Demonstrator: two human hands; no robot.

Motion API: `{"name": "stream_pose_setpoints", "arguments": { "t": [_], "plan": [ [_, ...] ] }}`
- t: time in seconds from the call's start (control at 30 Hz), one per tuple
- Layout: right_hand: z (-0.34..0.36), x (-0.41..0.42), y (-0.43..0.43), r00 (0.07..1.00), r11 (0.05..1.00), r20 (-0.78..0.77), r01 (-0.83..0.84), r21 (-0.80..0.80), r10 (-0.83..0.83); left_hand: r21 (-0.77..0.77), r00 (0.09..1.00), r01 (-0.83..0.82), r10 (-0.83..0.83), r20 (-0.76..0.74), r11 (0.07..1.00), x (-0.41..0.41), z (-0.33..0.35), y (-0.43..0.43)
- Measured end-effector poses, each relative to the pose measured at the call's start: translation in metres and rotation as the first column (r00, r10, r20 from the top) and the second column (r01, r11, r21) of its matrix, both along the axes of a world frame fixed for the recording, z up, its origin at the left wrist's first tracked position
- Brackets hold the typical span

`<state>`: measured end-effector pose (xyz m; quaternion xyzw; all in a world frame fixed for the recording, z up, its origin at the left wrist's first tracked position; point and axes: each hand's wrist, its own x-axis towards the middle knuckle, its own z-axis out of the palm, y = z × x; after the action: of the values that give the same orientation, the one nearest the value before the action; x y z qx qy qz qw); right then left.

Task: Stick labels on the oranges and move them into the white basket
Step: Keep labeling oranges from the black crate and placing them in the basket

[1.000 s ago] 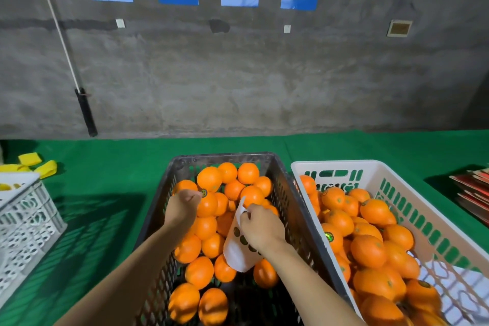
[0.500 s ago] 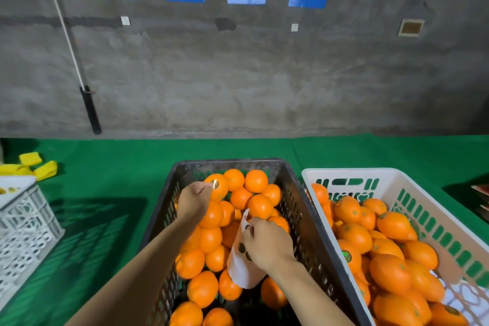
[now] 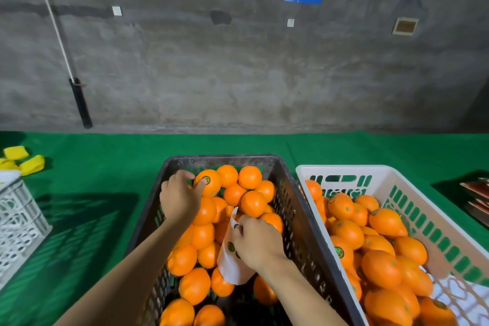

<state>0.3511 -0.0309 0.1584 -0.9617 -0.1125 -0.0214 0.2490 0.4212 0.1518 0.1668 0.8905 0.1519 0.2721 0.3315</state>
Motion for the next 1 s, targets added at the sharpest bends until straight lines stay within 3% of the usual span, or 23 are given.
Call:
{"name": "stream_pose_setpoints", "arguments": {
  "t": [0.07,0.17,0.33,0.53,0.77,0.83,0.87,0.93,0.97,1.0],
  "plan": [
    [0.001,0.000,0.000,1.000,1.000,-0.001,-0.002,-0.002,0.002,0.154,0.990,0.141,-0.138,-0.031,0.978,-0.001,-0.002,-0.005],
    [0.004,-0.002,0.000,1.000,1.000,0.014,-0.003,0.000,0.003,0.219,0.941,0.313,-0.272,-0.201,0.924,-0.001,-0.009,-0.008],
    [0.006,-0.006,0.003,0.999,0.999,0.022,-0.050,0.006,0.050,0.402,0.950,0.273,-0.178,-0.258,0.874,0.001,-0.017,0.000],
    [0.005,-0.008,0.005,0.996,0.996,0.009,-0.089,-0.019,0.089,0.447,0.941,0.227,-0.076,-0.330,0.865,0.003,-0.015,0.001],
    [0.005,-0.004,0.001,0.998,0.999,0.011,-0.054,0.001,0.054,0.409,0.958,0.215,-0.109,-0.267,0.887,-0.012,-0.007,-0.013],
    [0.007,-0.001,-0.001,1.000,0.999,0.016,-0.022,0.023,0.022,0.330,0.971,0.225,-0.182,-0.157,0.917,-0.024,0.005,-0.024],
    [0.008,0.000,-0.002,1.000,0.999,0.009,-0.002,0.038,0.002,0.220,0.970,0.239,-0.222,-0.099,0.946,-0.031,0.013,-0.028],
    [0.008,0.001,-0.002,0.998,0.994,-0.042,0.042,0.104,-0.037,-0.153,0.953,0.295,-0.301,-0.020,0.943,-0.046,0.027,-0.035],
    [0.010,0.001,-0.002,0.995,0.986,-0.083,0.060,0.157,-0.047,-0.372,0.944,0.312,-0.331,0.014,0.874,-0.054,0.033,-0.036],
    [0.012,0.002,-0.002,0.991,0.972,-0.122,0.073,0.225,-0.047,-0.592,0.935,0.306,-0.352,0.040,0.746,-0.062,0.039,-0.037]
  ]
}}
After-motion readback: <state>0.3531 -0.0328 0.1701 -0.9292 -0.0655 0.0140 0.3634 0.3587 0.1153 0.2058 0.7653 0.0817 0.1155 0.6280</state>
